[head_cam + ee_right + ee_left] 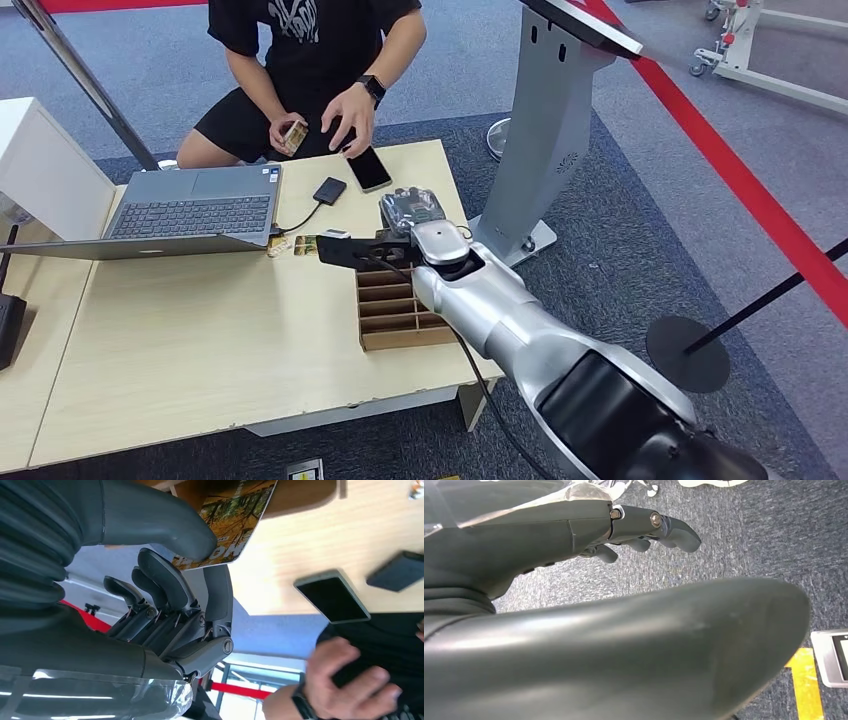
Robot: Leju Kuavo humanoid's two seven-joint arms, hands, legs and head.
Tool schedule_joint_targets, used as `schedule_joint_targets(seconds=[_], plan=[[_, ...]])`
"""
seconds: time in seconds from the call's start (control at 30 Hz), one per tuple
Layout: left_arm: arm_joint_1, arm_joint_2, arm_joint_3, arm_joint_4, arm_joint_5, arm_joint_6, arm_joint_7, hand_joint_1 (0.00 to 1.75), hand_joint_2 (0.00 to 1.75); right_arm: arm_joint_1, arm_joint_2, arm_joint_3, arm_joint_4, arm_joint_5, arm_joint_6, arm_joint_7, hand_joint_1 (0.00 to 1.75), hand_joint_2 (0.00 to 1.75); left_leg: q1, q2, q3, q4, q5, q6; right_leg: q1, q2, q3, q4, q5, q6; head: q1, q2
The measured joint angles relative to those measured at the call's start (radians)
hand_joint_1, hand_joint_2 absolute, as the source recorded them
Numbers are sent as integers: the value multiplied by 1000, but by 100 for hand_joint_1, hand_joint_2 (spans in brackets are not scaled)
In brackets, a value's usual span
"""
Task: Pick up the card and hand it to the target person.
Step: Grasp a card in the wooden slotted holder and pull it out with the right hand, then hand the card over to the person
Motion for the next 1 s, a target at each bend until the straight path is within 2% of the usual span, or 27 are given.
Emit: schedule_joint_targets(seconds=[0.47,0.83,0.93,1.0], plan=[[-1,6,0,-2,3,-9,19,0,0,-34,0,-25,-131,0,5,-25,153,175,0,0,0,0,0,0,0,0,0,0,0,0,0,0],[-1,10,3,-2,6,31,35,0,0,-45,-14,-99,-260,-42,-77,-43,146,175,0,0,0,0,0,0,0,0,0,0,0,0,0,0],[-1,10,3,-2,6,34,35,0,0,-45,-19,-117,-282,-49,-116,-47,140,175,0,0,0,0,0,0,0,0,0,0,0,0,0,0],[-1,10,3,-2,5,35,34,0,0,-45,-21,-127,-288,-52,-132,-51,127,175,0,0,0,0,0,0,0,0,0,0,0,0,0,0]])
